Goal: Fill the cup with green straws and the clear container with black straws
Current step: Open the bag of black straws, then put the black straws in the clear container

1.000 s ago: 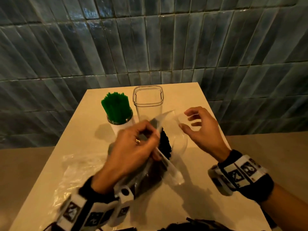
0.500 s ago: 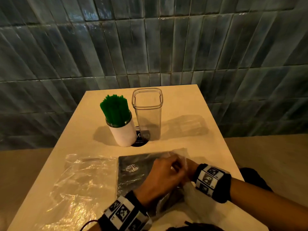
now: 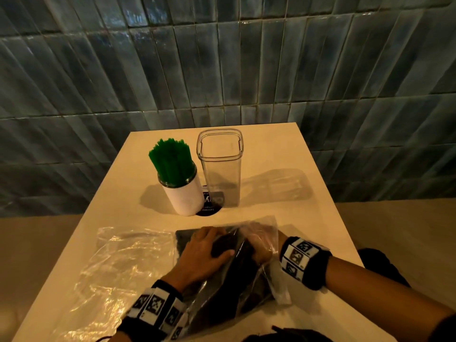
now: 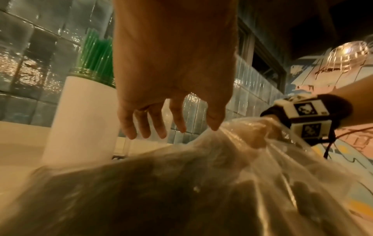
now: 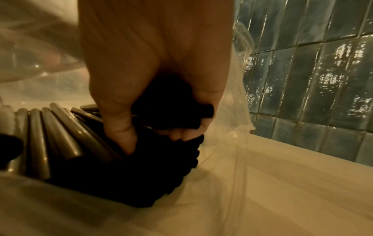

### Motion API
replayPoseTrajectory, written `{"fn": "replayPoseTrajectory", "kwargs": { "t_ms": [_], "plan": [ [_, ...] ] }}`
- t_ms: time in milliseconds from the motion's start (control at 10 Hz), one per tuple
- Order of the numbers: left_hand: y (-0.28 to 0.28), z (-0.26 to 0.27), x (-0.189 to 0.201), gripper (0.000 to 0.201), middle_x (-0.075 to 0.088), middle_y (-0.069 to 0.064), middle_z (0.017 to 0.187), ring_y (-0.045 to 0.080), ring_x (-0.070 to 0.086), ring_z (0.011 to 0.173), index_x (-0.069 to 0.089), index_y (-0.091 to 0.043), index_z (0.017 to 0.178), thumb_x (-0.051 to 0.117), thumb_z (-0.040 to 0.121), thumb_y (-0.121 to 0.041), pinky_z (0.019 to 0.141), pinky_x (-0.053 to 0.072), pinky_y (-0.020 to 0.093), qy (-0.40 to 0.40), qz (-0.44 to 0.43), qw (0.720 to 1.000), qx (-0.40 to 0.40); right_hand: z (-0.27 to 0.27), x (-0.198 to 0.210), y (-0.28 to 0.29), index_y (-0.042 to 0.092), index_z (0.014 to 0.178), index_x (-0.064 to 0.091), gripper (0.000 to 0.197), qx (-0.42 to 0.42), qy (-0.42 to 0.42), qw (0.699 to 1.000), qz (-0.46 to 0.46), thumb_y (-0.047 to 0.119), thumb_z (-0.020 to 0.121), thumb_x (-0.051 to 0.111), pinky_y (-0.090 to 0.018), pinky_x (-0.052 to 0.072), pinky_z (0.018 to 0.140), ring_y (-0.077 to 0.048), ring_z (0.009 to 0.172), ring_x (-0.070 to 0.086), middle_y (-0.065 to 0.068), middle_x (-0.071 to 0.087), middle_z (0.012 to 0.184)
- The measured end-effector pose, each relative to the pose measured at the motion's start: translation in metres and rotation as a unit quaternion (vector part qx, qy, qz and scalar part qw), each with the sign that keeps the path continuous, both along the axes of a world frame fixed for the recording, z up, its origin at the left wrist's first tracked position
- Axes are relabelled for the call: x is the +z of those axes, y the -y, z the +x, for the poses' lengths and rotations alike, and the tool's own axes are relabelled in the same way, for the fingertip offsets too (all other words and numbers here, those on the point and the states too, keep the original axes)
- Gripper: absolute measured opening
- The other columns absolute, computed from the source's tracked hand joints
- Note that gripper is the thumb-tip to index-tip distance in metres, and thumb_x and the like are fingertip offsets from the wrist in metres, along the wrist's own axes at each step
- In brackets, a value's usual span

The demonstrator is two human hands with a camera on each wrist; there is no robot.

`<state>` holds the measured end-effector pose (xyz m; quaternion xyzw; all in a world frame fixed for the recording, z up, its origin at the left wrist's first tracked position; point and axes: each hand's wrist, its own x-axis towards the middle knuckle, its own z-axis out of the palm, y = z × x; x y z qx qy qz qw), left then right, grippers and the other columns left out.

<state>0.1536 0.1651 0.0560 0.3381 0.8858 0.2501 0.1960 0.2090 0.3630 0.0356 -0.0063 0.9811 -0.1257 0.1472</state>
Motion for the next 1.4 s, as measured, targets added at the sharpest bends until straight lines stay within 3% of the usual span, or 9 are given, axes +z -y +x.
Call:
{"fn": "replayPoseTrajectory", "kwargs": {
  "t_ms": [200, 300, 500, 600, 700, 800, 1100, 1300, 1400],
  "plan": [
    [0.004, -0.001, -0.022, 0.091, 0.03, -0.006, 0.141, 0.018, 0.03, 0.132, 0.033, -0.039, 0.134, 0.028, 0.059, -0.091, 0.112, 0.025, 0.044, 0.007, -0.069, 0.998, -0.013, 0.005, 0.013, -0.008, 0.01, 0.143, 0.034, 0.077, 0.008, 0.08, 0.992, -0.094, 0.036, 0.08, 0.07, -0.037, 0.025, 0.113, -0.029, 0.136, 0.033, -0.015, 0.036, 0.147],
    [0.004, -0.003, -0.031, 0.098, 0.03, -0.005, 0.142, 0.018, 0.028, 0.134, 0.031, -0.041, 0.134, 0.016, 0.054, -0.096, 0.113, 0.022, 0.046, 0.017, -0.071, 0.997, -0.01, 0.007, 0.019, -0.014, 0.018, 0.129, 0.052, 0.075, -0.002, 0.015, 0.982, -0.19, 0.038, 0.063, 0.083, -0.032, 0.041, 0.102, -0.019, 0.117, 0.051, -0.003, 0.056, 0.129],
    [0.003, -0.005, -0.036, 0.098, 0.029, -0.005, 0.144, 0.017, 0.027, 0.135, 0.03, -0.041, 0.135, 0.016, 0.056, -0.096, 0.113, 0.021, 0.047, 0.019, -0.068, 0.997, -0.009, 0.006, 0.023, -0.011, 0.005, 0.126, 0.053, 0.047, -0.033, 0.086, 0.985, -0.146, 0.026, 0.085, 0.066, -0.03, 0.046, 0.086, -0.036, 0.113, 0.054, -0.013, 0.058, 0.117],
    [0.003, -0.004, -0.036, 0.1, 0.025, -0.003, 0.148, 0.019, 0.024, 0.138, 0.027, -0.039, 0.139, 0.016, 0.057, -0.094, 0.115, 0.017, 0.048, 0.022, -0.089, 0.996, -0.01, 0.007, 0.022, -0.023, 0.007, 0.133, 0.046, 0.051, -0.043, 0.115, 0.99, -0.07, 0.021, 0.088, 0.063, -0.038, 0.041, 0.095, -0.035, 0.118, 0.051, -0.019, 0.053, 0.129],
    [0.001, -0.003, -0.036, 0.102, 0.018, -0.001, 0.153, 0.021, 0.019, 0.14, 0.02, -0.039, 0.142, 0.014, 0.057, -0.094, 0.116, 0.013, 0.048, 0.027, -0.108, 0.994, -0.015, 0.017, 0.021, -0.035, 0.006, 0.12, 0.057, 0.037, -0.055, 0.115, 0.989, -0.079, 0.024, 0.088, 0.062, -0.033, 0.045, 0.085, -0.032, 0.106, 0.059, -0.015, 0.061, 0.113],
    [-0.003, -0.003, -0.037, 0.109, 0.013, 0.001, 0.154, 0.023, 0.015, 0.142, 0.018, -0.038, 0.143, 0.011, 0.051, -0.097, 0.116, 0.009, 0.048, 0.028, -0.129, 0.991, -0.023, 0.028, 0.021, -0.035, 0.015, 0.082, 0.062, 0.015, -0.069, 0.094, 0.989, -0.094, 0.027, 0.091, 0.058, -0.021, 0.043, 0.067, -0.018, 0.076, 0.06, -0.003, 0.063, 0.082],
    [-0.007, -0.007, -0.038, 0.087, 0.015, -0.001, 0.154, 0.022, 0.019, 0.141, 0.021, -0.036, 0.142, 0.025, 0.071, -0.085, 0.116, 0.012, 0.05, 0.028, -0.134, 0.99, -0.02, 0.029, 0.029, -0.045, 0.009, 0.106, 0.059, 0.032, 0.011, 0.054, 0.991, 0.123, 0.036, 0.09, 0.053, -0.034, 0.042, 0.083, -0.03, 0.098, 0.059, -0.012, 0.063, 0.108],
    [-0.012, -0.001, -0.033, 0.117, 0.005, 0.001, 0.157, 0.024, 0.008, 0.144, 0.013, -0.035, 0.145, 0.008, 0.047, -0.099, 0.116, 0.002, 0.051, 0.03, -0.16, 0.986, -0.028, 0.058, 0.043, -0.082, 0.022, 0.106, 0.055, 0.029, -0.03, 0.045, 0.983, 0.175, 0.042, 0.087, 0.051, -0.03, 0.037, 0.071, -0.024, 0.093, 0.061, -0.004, 0.065, 0.104],
    [-0.02, -0.001, -0.033, 0.114, 0.001, 0.004, 0.157, 0.026, 0.002, 0.145, 0.004, -0.033, 0.147, 0.021, 0.053, -0.096, 0.114, 0.002, 0.057, 0.031, -0.208, 0.977, -0.028, 0.075, 0.06, -0.113, 0.028, 0.107, 0.055, 0.027, -0.069, 0.062, 0.975, 0.203, 0.045, 0.085, 0.051, -0.029, 0.041, 0.072, -0.019, 0.094, 0.061, 0.002, 0.065, 0.103]
  ]
}}
